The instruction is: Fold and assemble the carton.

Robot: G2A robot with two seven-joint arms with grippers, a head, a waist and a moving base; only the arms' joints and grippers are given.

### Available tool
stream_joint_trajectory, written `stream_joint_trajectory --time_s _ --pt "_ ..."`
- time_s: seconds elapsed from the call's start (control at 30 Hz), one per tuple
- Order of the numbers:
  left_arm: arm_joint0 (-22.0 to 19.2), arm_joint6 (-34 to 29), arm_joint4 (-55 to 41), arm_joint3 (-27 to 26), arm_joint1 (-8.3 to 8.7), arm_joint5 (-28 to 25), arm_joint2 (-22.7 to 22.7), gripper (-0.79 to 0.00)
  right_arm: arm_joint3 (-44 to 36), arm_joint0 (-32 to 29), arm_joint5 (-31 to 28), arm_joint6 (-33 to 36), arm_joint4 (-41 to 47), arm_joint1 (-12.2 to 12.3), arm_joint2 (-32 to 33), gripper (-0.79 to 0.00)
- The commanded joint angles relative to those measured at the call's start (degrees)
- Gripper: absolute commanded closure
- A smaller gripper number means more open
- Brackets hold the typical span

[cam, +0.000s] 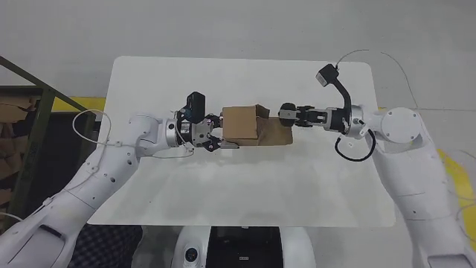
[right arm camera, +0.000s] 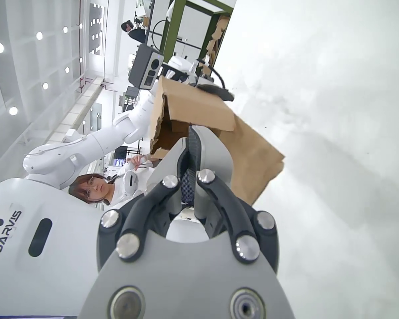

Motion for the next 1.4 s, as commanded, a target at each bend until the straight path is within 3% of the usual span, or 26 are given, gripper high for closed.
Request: stream_joint_trajectory --time_s 0.0,0.6,0.83,1.07,1.37 --pt "0.2 -0.1 0.1 -0.5 0.12 0.0 0.1 -0.366 1.3 1.1 -0.3 -0.4 -0.1 -0.1 -0.6 0.0" --pt "-0.6 -0.2 -1.2 -0.5 0.67 0.0 1.1 -0.369 3.3 4.7 -2.0 0.5 3.3 -1.4 -8.5 0.0" --pt "-1.2 0.3 -1.0 -0.3 0.81 0.0 1.8 -0.366 2.1 3.4 -2.3 -1.0 2.1 -0.2 -3.7 0.0" --pt "-0.8 1.4 -1.5 -0.6 1.24 0.0 0.5 -0.363 1.0 -3.4 2.8 -2.0 -1.5 2.0 4.6 0.0" --pt "-0.5 1.7 -1.9 -1.1 1.56 0.0 -0.4 -0.366 1.3 -6.0 3.4 -1.6 1.3 1.6 0.5 0.0"
